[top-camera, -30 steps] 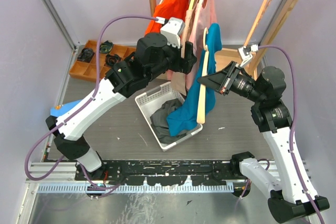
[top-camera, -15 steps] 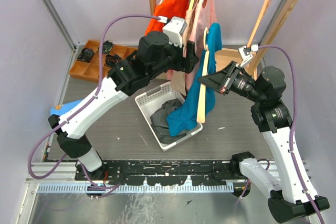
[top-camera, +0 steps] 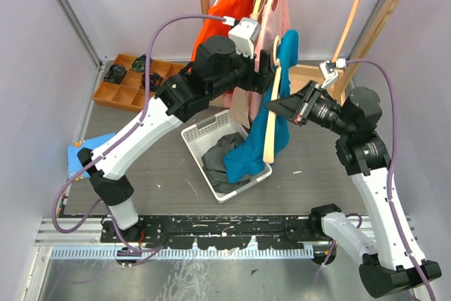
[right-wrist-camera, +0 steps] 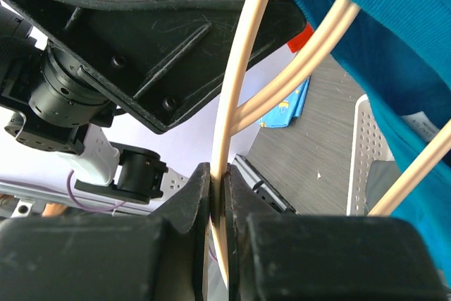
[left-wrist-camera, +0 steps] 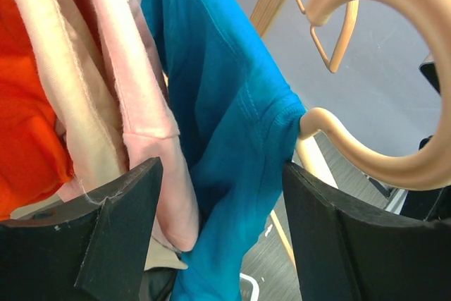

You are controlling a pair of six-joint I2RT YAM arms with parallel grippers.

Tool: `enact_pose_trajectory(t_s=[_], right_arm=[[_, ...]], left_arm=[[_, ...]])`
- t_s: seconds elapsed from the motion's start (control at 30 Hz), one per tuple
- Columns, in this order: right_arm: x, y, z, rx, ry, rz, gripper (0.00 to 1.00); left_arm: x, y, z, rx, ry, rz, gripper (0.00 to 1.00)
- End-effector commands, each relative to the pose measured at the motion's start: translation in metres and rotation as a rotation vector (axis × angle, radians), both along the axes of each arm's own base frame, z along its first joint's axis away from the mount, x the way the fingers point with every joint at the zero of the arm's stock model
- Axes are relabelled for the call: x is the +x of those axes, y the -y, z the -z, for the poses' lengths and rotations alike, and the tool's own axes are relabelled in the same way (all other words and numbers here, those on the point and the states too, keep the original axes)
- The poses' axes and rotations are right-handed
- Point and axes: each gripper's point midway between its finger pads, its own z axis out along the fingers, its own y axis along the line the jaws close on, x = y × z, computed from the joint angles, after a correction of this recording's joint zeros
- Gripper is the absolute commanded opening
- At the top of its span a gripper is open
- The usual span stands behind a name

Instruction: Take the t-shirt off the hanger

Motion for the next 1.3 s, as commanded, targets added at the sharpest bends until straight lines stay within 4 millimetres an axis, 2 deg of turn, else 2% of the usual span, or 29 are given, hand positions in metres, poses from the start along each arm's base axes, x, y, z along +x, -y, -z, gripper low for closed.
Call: enact_pose_trajectory(t_s=[0.0,0.07,0.2,0.3,0.43,0.47,0.73,0.77,0.83,0.97,1.13,1.27], right_arm=[[0.0,0.002,-0.028,0.009,0.148,0.006,0.01],[0.002,0.001,-0.03,0.011,0.152,0.006,0.01],[0.003,0.001,-0.031,0.01,0.155,0.006,0.01],[0.004,0.001,-0.031,0.011,0.154,0.009,0.01],[0.004,0.003,-0.032,0.013,0.155,0.024,0.01],[0.004,0.003,-0.032,0.015,0.152,0.027,0.01],[0.002,0.004,-0.032,0.017,0.154,0.036,0.01],[0.002,0.004,-0.033,0.018,0.155,0.035,0.01],[0.002,0.004,-0.034,0.019,0.157,0.033,0.01],[0.001,0.005,-0.037,0.023,0.162,0.037,0.01],[0.002,0.005,-0.037,0.023,0.16,0.039,0.01],[0.002,0.004,-0.038,0.025,0.158,0.034,0.01]], left_arm=[[0.002,0.009,-0.021,-0.059,0.032,0.03,0.76],[0.005,0.011,-0.018,-0.056,0.031,0.026,0.74],[0.012,0.012,-0.015,-0.056,0.028,0.015,0.55],[0.016,0.012,-0.017,-0.064,0.027,0.015,0.37],[0.017,0.01,-0.023,-0.074,0.035,0.012,0.04],[0.017,0.008,-0.025,-0.076,0.038,0.008,0.0],[0.016,-0.002,-0.039,-0.094,0.064,-0.007,0.01],[0.014,-0.002,-0.038,-0.092,0.059,0.002,0.07],[0.01,0.0,-0.034,-0.091,0.043,0.025,0.3],[0.004,0.003,-0.02,-0.101,0.009,0.052,0.49],[0.002,0.002,-0.017,-0.106,0.005,0.059,0.5],[-0.002,0.01,-0.02,-0.127,0.008,0.102,0.49]])
